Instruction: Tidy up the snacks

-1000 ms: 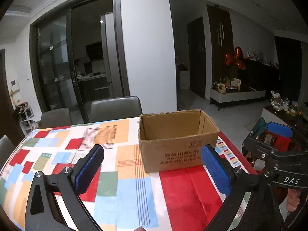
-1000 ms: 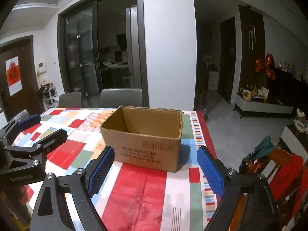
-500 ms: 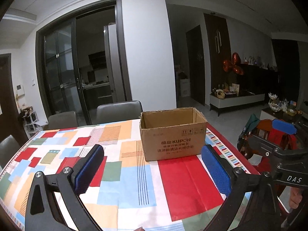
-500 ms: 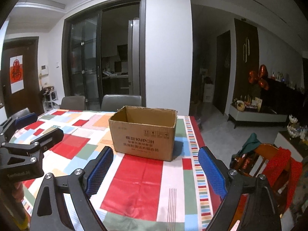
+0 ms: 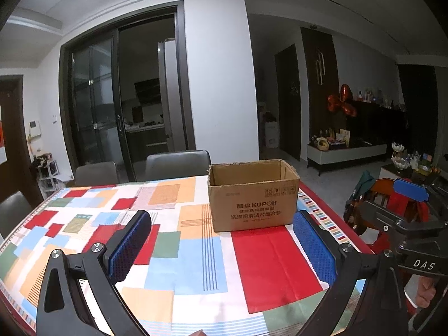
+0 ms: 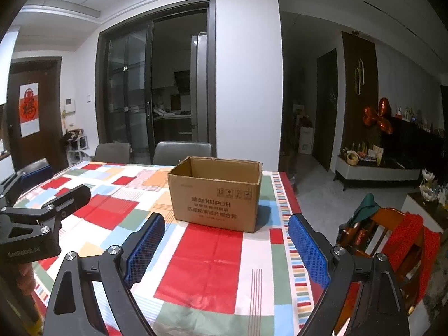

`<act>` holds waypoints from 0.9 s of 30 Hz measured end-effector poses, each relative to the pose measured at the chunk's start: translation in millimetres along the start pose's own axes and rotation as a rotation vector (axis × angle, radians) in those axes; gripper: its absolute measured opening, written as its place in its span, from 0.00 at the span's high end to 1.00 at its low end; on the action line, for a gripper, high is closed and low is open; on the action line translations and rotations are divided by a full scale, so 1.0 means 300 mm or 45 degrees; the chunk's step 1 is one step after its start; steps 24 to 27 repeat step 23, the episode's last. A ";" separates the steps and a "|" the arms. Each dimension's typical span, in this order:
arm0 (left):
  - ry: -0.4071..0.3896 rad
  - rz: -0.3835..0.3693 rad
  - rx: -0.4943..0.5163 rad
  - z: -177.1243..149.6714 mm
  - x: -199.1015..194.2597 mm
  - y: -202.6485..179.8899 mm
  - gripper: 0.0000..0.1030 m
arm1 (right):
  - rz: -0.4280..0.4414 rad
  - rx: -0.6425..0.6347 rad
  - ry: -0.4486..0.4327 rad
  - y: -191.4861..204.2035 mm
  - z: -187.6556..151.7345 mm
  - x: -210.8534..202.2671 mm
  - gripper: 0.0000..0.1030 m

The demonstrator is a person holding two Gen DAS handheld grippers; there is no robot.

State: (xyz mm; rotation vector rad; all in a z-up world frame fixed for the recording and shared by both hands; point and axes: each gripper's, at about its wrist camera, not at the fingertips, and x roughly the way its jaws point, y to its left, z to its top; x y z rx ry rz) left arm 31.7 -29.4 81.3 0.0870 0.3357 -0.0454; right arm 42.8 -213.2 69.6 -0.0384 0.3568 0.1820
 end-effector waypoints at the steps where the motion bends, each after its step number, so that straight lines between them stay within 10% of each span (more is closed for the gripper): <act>1: 0.005 -0.005 -0.003 -0.003 0.002 0.000 0.00 | -0.002 0.000 -0.003 0.001 -0.002 -0.006 0.12; 27: 0.063 -0.008 -0.010 -0.035 0.013 -0.007 0.00 | 0.007 0.038 0.012 -0.021 -0.032 -0.007 0.12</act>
